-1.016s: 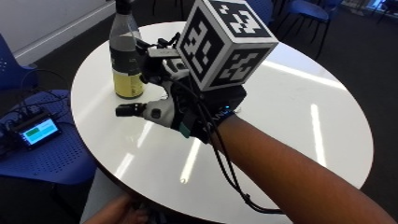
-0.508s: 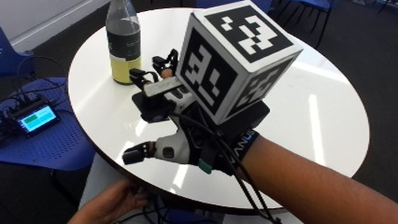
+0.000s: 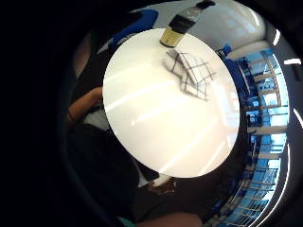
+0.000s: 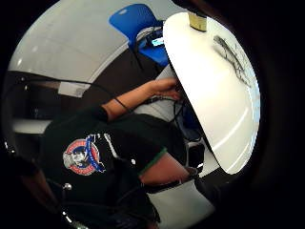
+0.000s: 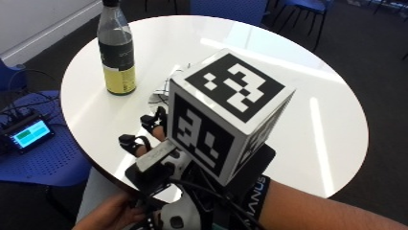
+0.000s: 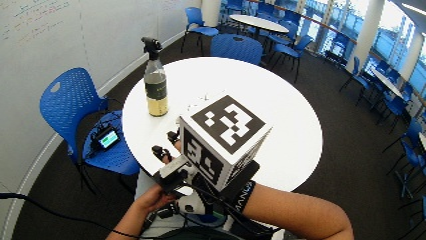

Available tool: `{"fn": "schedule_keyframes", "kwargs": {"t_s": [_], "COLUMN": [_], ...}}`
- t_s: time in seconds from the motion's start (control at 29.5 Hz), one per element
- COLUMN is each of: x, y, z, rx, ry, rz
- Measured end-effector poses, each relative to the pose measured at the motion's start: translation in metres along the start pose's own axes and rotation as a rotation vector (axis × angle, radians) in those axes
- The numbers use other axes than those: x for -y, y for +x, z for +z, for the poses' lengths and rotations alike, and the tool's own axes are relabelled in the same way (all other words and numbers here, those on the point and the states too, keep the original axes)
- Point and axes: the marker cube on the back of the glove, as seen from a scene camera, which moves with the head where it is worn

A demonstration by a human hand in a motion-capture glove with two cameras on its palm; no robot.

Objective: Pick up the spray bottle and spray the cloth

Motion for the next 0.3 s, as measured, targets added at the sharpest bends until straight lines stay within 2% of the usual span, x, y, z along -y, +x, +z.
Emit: {"fn": "schedule_keyframes", "kwargs": {"t_s": [0.3], "x": [-0.0059], "y": [-0.0034], "z": [0.0104], "rx": [0.005], "ry": [-0.025], "rz": [-0.012]}}
